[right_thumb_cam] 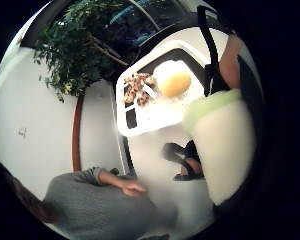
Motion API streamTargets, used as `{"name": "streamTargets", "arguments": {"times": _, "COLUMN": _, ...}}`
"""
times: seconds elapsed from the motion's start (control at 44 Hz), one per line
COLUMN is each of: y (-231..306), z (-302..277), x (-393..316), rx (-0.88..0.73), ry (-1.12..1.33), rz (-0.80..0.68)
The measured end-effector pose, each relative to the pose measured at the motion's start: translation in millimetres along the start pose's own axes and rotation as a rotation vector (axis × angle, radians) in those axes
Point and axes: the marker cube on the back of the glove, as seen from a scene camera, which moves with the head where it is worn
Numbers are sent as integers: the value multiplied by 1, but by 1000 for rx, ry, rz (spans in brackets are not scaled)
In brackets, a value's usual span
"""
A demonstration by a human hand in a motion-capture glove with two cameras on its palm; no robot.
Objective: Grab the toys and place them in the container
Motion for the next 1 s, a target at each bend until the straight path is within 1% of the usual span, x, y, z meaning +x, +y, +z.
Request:
{"name": "streamTargets", "arguments": {"times": 0.114, "y": -64, "z": 13, "x": -20, "rx": -16, "ry": 42, "rz": 12}}
{"name": "streamTargets", "arguments": {"times": 0.204, "y": -114, "z": 34, "x": -37, "rx": -64, "ry": 116, "rz": -5}}
{"name": "streamTargets", "arguments": {"times": 0.273, "y": -142, "z": 49, "x": -44, "rx": -121, "ry": 164, "rz": -36}}
{"name": "streamTargets", "arguments": {"times": 0.341, "y": -158, "z": 59, "x": -47, "rx": -151, "ry": 197, "rz": -44}}
{"name": "streamTargets", "arguments": {"times": 0.386, "y": -165, "z": 66, "x": -44, "rx": -155, "ry": 253, "rz": 5}}
{"name": "streamTargets", "arguments": {"times": 0.432, "y": -173, "z": 73, "x": -38, "rx": -147, "ry": 335, "rz": 151}}
{"name": "streamTargets", "arguments": {"times": 0.454, "y": -175, "z": 76, "x": -35, "rx": -149, "ry": 368, "rz": 211}}
{"name": "streamTargets", "arguments": {"times": 0.477, "y": -175, "z": 79, "x": -33, "rx": -164, "ry": 383, "rz": 215}}
{"name": "streamTargets", "arguments": {"times": 0.545, "y": -167, "z": 86, "x": -29, "rx": -256, "ry": 360, "rz": 11}}
{"name": "streamTargets", "arguments": {"times": 0.568, "y": -165, "z": 89, "x": -30, "rx": -277, "ry": 349, "rz": -35}}
{"name": "streamTargets", "arguments": {"times": 0.613, "y": -164, "z": 95, "x": -32, "rx": -296, "ry": 327, "rz": -75}}
{"name": "streamTargets", "arguments": {"times": 0.75, "y": -162, "z": 100, "x": -37, "rx": -295, "ry": 278, "rz": -55}}
{"name": "streamTargets", "arguments": {"times": 0.863, "y": -155, "z": 94, "x": -37, "rx": -276, "ry": 246, "rz": -76}}
{"name": "streamTargets", "arguments": {"times": 0.932, "y": -144, "z": 84, "x": -36, "rx": -244, "ry": 200, "rz": -97}}
{"name": "streamTargets", "arguments": {"times": 1.0, "y": -120, "z": 67, "x": -36, "rx": -184, "ry": 119, "rz": -124}}
